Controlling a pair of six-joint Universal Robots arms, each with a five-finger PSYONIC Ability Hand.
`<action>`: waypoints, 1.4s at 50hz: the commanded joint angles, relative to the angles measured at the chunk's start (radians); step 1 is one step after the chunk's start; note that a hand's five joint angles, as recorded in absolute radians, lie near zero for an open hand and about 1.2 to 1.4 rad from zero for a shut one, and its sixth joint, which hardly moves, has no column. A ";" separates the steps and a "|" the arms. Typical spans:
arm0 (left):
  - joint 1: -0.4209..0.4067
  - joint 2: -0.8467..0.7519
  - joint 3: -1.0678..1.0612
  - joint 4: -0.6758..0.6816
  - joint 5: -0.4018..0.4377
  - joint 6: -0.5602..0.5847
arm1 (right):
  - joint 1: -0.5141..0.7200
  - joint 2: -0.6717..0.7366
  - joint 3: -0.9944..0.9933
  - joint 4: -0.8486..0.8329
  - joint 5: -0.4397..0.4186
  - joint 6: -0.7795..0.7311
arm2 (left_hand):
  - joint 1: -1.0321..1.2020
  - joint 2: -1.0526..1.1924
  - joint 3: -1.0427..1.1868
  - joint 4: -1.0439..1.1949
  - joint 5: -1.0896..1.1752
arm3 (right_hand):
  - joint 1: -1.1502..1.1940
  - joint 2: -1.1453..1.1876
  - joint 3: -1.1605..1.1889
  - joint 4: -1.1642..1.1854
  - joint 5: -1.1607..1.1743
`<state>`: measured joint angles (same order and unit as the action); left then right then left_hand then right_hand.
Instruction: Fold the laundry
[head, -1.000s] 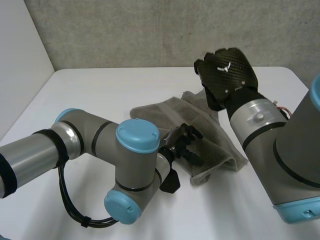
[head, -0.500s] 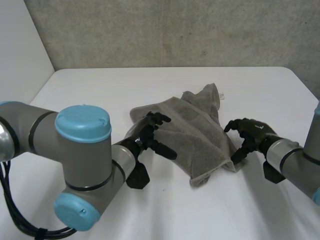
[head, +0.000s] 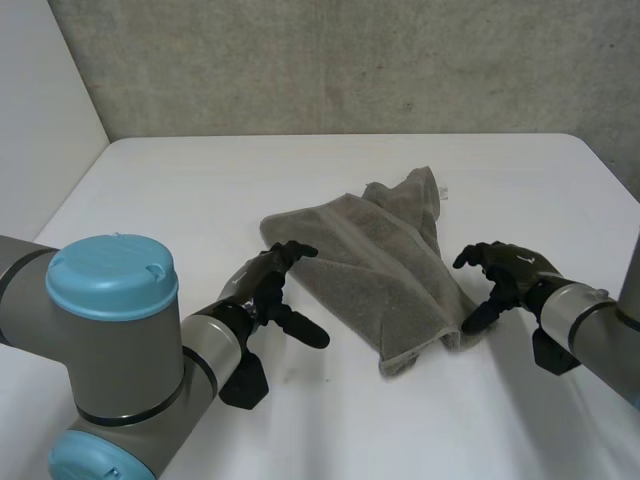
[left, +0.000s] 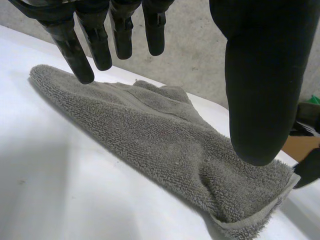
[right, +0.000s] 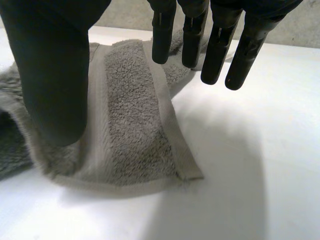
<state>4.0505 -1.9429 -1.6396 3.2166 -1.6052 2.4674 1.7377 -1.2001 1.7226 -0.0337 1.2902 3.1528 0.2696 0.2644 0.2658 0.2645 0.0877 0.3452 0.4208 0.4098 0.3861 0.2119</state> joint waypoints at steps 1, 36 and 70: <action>-0.001 0.007 -0.002 0.002 0.001 -0.002 | -0.020 -0.036 0.069 0.043 -0.012 -0.019 | 0.003 0.008 0.006 0.008 0.010 | 0.030 -0.045 -0.034 -0.011 -0.011; -0.022 -0.011 -0.009 0.039 0.002 -0.001 | 0.175 0.031 0.009 -0.224 0.150 0.059 | -0.015 -0.010 -0.011 -0.010 -0.008 | 1.051 0.975 0.986 1.010 1.010; -0.223 -0.349 0.349 0.124 -0.005 -0.142 | 0.436 -0.366 -0.015 -0.222 0.288 -0.102 | 0.141 0.146 0.144 0.146 0.148 | 1.051 0.975 0.986 1.010 1.010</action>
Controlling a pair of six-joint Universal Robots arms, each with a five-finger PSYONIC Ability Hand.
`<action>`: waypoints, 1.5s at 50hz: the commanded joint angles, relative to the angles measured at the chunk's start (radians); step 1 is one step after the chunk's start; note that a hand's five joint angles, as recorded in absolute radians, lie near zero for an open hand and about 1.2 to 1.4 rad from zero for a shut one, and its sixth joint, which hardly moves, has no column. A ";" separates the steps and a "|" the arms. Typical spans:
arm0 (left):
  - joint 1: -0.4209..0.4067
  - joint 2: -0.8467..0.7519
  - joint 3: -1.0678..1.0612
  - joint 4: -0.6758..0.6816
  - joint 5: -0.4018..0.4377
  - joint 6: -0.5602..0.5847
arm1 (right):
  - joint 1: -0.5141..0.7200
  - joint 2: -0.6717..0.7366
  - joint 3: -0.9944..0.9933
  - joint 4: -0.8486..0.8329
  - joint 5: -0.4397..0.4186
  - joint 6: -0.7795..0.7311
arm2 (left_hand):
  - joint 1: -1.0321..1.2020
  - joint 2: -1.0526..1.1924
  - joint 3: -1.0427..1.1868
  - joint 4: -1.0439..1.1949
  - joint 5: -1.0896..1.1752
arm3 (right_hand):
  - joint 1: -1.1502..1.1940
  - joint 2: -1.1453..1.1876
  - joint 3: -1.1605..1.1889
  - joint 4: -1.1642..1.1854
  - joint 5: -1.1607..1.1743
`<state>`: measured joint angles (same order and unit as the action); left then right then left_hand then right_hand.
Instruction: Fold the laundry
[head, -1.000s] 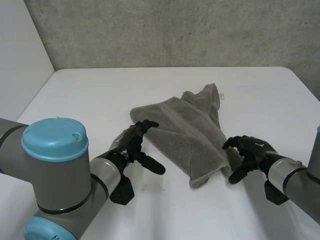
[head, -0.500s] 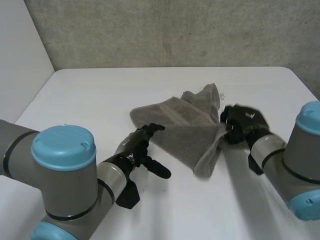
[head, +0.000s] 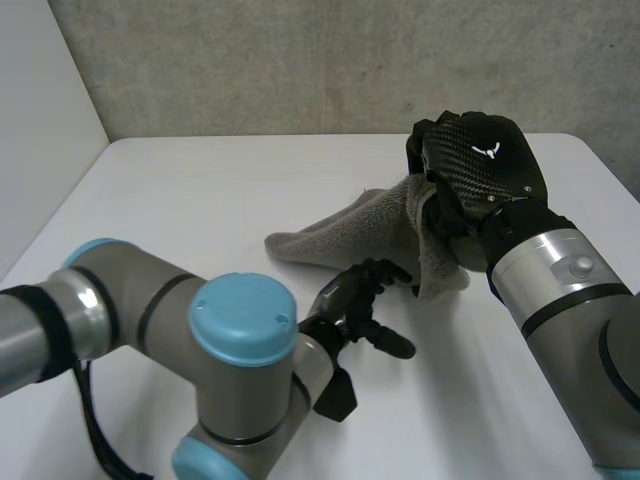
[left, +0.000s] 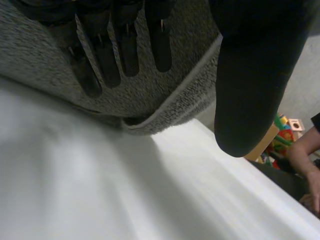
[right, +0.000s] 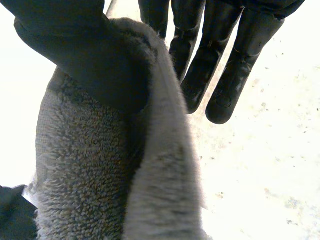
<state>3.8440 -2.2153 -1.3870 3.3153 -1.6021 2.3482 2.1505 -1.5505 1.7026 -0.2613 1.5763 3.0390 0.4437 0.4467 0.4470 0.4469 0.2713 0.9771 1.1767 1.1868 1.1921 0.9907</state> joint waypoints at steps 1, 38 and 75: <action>-0.017 -0.076 0.097 0.026 -0.009 -0.023 | 0.023 -0.019 0.009 0.005 0.002 0.012 | -0.033 -0.036 -0.037 -0.037 -0.036 | 0.419 0.220 0.209 0.204 0.231; -0.028 -0.152 0.243 0.038 -0.220 -0.092 | 0.022 -0.109 -0.032 0.010 0.001 0.098 | 0.953 0.950 0.949 0.949 0.950 | 0.419 0.220 0.209 0.204 0.231; 0.348 0.536 0.138 -0.398 0.059 1.196 | -0.156 0.052 -0.204 0.296 -0.093 -0.428 | 0.953 0.950 0.949 0.949 0.950 | 0.419 0.220 0.209 0.204 0.231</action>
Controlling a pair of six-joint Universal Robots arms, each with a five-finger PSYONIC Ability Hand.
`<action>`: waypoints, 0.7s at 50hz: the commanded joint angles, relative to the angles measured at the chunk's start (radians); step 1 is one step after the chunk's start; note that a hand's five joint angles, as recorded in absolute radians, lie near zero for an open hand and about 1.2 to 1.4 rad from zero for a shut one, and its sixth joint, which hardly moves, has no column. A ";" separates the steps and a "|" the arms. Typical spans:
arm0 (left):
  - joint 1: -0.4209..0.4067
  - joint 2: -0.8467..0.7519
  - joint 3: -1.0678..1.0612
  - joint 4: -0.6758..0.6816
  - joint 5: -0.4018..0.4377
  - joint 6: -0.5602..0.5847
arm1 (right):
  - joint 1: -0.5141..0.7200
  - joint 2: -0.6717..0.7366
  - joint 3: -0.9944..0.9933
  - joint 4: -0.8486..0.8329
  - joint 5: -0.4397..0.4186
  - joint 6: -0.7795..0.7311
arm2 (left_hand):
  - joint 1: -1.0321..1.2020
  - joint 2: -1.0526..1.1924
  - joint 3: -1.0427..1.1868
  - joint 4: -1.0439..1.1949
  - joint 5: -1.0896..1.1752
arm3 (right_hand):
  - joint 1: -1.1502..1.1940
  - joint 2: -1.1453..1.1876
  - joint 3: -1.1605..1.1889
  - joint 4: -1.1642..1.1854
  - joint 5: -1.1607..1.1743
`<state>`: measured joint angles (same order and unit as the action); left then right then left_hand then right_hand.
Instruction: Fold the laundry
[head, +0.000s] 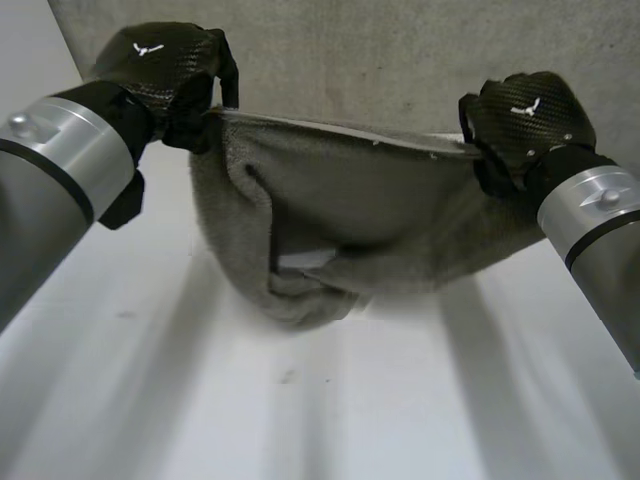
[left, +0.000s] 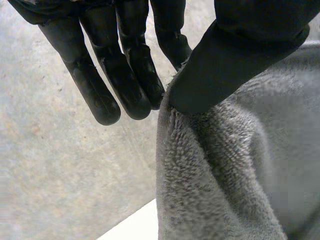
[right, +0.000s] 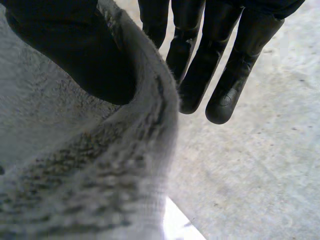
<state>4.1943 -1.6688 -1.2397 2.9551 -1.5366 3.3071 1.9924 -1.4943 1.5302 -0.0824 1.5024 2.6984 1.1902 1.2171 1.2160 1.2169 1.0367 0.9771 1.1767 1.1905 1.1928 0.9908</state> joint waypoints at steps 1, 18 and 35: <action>-0.002 -0.020 -0.021 -0.042 -0.008 0.283 | 0.003 -0.001 -0.036 0.157 -0.024 -0.121 | 0.206 0.179 0.180 0.179 0.185 | 0.419 0.220 0.206 0.203 0.231; -0.011 -0.436 -0.063 0.053 0.000 0.298 | 0.012 0.353 -0.180 0.220 -0.025 -0.256 | 0.206 0.179 0.180 0.179 0.185 | 0.419 0.220 0.206 0.203 0.231; 0.000 -0.373 0.324 0.844 -0.013 0.301 | 0.068 0.359 -0.424 -0.687 0.044 -0.325 | 0.206 0.179 0.180 0.179 0.185 | 0.419 0.220 0.206 0.203 0.231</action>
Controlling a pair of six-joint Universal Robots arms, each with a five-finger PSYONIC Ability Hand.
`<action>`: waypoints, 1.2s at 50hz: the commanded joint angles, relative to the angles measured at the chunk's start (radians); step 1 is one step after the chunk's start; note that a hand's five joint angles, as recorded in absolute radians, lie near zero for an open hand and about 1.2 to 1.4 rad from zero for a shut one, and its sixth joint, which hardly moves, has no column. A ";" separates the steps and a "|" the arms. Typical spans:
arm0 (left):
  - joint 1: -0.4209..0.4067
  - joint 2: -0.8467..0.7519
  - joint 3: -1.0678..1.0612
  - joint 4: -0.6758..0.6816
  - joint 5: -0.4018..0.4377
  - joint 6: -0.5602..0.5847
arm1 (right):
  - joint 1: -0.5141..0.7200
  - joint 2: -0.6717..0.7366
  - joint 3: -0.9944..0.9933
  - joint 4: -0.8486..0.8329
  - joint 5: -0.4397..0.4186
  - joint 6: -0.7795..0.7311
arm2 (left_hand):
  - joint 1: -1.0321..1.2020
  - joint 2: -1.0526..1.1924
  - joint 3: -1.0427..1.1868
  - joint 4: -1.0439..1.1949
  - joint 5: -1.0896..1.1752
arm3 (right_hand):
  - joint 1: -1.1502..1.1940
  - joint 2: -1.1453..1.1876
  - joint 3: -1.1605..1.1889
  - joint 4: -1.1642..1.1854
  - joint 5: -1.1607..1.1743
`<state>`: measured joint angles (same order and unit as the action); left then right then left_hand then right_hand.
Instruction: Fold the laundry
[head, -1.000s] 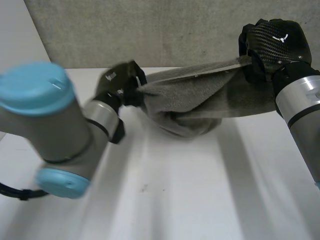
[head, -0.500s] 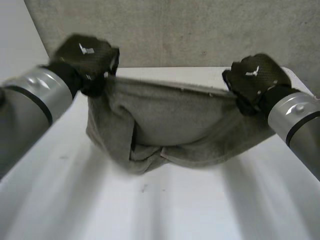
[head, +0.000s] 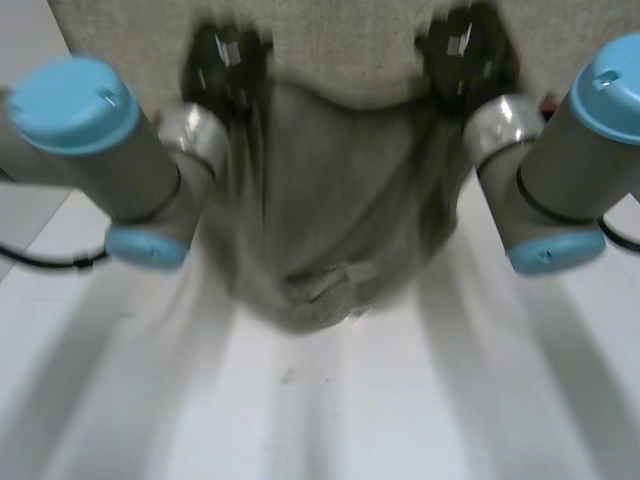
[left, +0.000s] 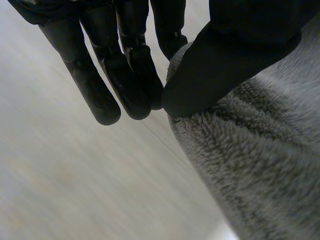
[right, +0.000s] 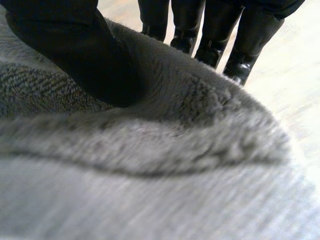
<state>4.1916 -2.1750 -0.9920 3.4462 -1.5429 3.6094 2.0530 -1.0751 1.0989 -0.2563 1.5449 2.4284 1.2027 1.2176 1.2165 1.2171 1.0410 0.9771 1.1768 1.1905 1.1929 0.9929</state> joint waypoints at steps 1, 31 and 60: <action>0.004 0.158 0.041 0.398 0.000 -0.001 | 0.006 -0.065 0.024 -0.523 -0.012 -0.057 | 0.194 0.179 0.180 0.179 0.181 | 0.419 0.219 0.206 0.203 0.229; -0.125 0.118 -0.820 0.275 -0.003 0.097 | -0.065 -0.109 0.507 0.107 -0.181 -0.028 | 0.194 0.179 0.180 0.179 0.181 | 0.419 0.219 0.206 0.203 0.229; -0.160 0.294 -0.700 -0.203 -0.014 0.048 | -0.191 -0.215 0.731 0.042 -0.131 0.014 | -0.910 -0.924 -0.923 -0.924 -0.922 | 0.419 0.219 0.206 0.203 0.229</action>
<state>3.9635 -1.8806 -1.7726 3.2191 -1.5687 3.6530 1.8669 -1.3165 1.8256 -0.1673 1.4268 2.4453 0.8186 0.8139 0.8153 0.8182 0.6440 0.9771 1.1770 1.1908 1.1959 1.0002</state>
